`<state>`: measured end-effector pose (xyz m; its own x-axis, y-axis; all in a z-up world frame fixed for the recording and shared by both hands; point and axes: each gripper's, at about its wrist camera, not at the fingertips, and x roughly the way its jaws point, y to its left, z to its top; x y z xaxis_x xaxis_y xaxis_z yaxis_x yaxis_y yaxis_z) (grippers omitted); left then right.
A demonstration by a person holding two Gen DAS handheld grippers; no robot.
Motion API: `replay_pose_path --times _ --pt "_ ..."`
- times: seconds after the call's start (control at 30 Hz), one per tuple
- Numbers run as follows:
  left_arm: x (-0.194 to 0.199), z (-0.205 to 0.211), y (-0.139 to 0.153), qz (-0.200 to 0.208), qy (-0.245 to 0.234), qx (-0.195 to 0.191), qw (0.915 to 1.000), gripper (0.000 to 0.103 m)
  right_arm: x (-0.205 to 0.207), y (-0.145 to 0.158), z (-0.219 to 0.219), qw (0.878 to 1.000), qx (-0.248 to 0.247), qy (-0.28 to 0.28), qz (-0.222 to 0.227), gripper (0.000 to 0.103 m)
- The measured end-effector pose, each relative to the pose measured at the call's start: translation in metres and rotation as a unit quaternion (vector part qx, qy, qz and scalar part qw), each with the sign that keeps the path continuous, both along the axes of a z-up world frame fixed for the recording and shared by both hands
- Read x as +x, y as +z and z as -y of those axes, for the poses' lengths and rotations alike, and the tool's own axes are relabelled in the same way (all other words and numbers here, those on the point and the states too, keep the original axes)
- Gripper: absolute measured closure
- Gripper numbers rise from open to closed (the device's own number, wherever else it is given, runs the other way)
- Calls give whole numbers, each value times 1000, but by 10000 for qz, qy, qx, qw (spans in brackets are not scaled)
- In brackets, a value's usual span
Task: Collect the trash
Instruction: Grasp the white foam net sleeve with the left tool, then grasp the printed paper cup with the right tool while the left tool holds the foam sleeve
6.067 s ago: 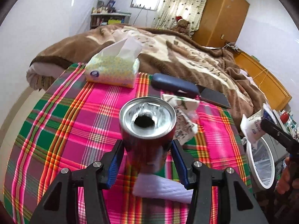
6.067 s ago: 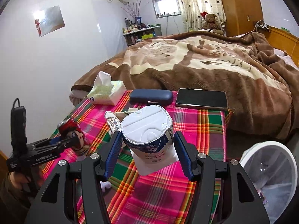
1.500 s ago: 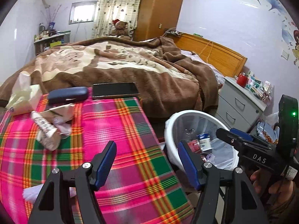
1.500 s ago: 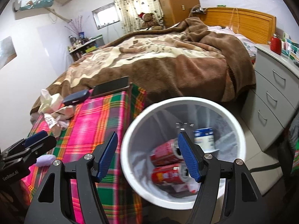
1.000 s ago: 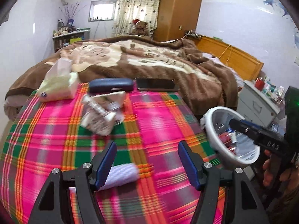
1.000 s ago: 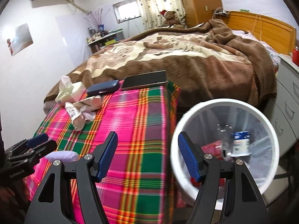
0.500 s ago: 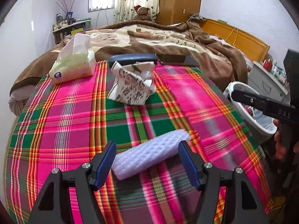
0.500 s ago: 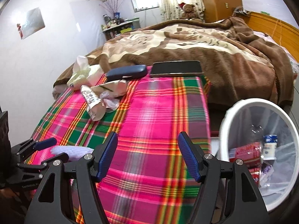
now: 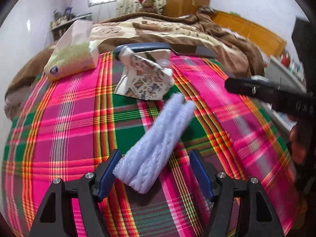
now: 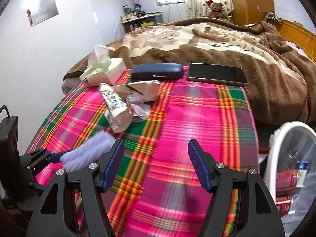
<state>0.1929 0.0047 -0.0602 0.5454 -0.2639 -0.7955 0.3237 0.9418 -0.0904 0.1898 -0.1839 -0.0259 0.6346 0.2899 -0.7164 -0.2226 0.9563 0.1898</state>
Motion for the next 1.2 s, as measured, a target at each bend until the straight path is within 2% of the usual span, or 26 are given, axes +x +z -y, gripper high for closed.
replay_pose_path --times 0.03,0.1,0.23,0.3,0.47,0.67,0.77,0.83,0.9,0.93,1.03,1.2 --pt "2 -5 -1 -48 88 -63 9999 35 2 0 -4 10000 -6 35 3 35" --pt "5 -17 -2 -93 242 -233 9994 49 5 -1 -11 9999 -25 103 16 35" --pt "8 -34 -1 -116 504 -383 9979 54 13 -3 -24 9998 -31 209 -2 35" --pt "9 -45 -1 -132 667 -461 9966 60 14 -3 -30 9995 17 300 21 35" --pt "11 -67 1 -102 1096 -471 9928 60 20 -2 -45 9988 -47 483 102 35" --pt "9 -100 0 -92 1778 -594 9822 60 30 -4 -59 9980 -194 554 216 35" --pt "8 -110 0 -104 1913 -651 9793 60 34 -5 -65 9977 -219 561 310 35" --pt "7 -113 1 -90 1866 -766 9794 57 36 -6 -68 9975 -163 615 321 35" --pt "8 -114 4 -23 1846 -741 9800 45 37 -6 -74 9968 -269 656 376 35" --pt "9 -113 5 3 1794 -699 9813 38 37 -7 -76 9964 -318 673 405 39" --pt "12 -113 9 35 1675 -684 9835 38 39 -7 -83 9949 -528 716 471 45" --pt "25 -113 7 -63 1621 -554 9852 38 46 -14 -85 9954 -579 678 342 60"
